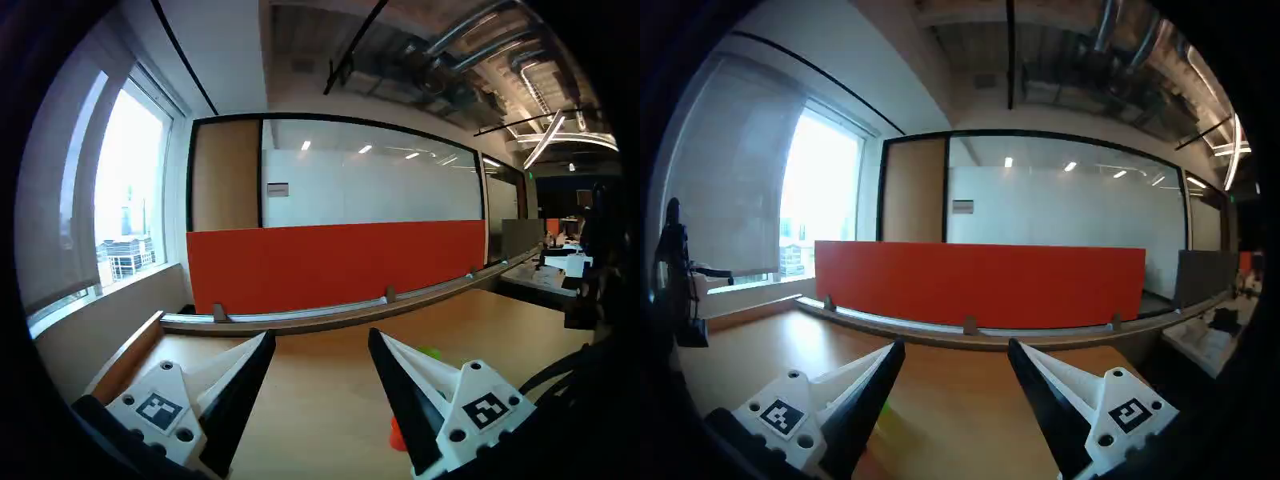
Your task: Pour water
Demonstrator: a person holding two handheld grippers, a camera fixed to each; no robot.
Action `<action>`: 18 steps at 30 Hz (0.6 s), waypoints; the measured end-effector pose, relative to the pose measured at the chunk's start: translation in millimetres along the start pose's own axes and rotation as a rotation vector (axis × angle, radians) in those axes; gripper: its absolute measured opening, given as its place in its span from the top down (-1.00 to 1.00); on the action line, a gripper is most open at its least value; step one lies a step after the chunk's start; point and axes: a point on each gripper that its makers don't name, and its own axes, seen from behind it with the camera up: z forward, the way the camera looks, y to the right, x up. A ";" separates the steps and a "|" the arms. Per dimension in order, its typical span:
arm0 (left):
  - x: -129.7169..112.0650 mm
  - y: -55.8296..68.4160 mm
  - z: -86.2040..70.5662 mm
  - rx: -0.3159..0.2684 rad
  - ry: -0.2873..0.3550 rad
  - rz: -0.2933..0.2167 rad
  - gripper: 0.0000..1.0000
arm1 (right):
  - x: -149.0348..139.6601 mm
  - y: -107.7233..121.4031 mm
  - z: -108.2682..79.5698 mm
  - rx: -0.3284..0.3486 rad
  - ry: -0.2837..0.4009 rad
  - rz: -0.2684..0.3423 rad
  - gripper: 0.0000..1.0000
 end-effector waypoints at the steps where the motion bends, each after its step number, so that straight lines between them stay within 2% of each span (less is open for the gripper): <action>1: 0.0 2.4 0.6 -0.016 -0.002 -0.003 -0.71 | -0.7 -3.1 0.2 0.017 -0.004 -0.002 -1.00; 7: -0.2 20.3 2.7 -0.122 -0.010 -0.013 -0.71 | -2.0 -22.6 2.7 0.126 -0.023 -0.003 -0.99; 14: 0.9 54.9 0.0 -0.286 -0.012 0.005 -0.71 | -0.8 -58.2 1.1 0.295 -0.035 -0.010 -1.00; 18: 3.8 68.1 -1.3 -0.343 -0.005 0.000 -0.71 | 2.3 -81.1 -2.5 0.384 -0.035 -0.027 -1.00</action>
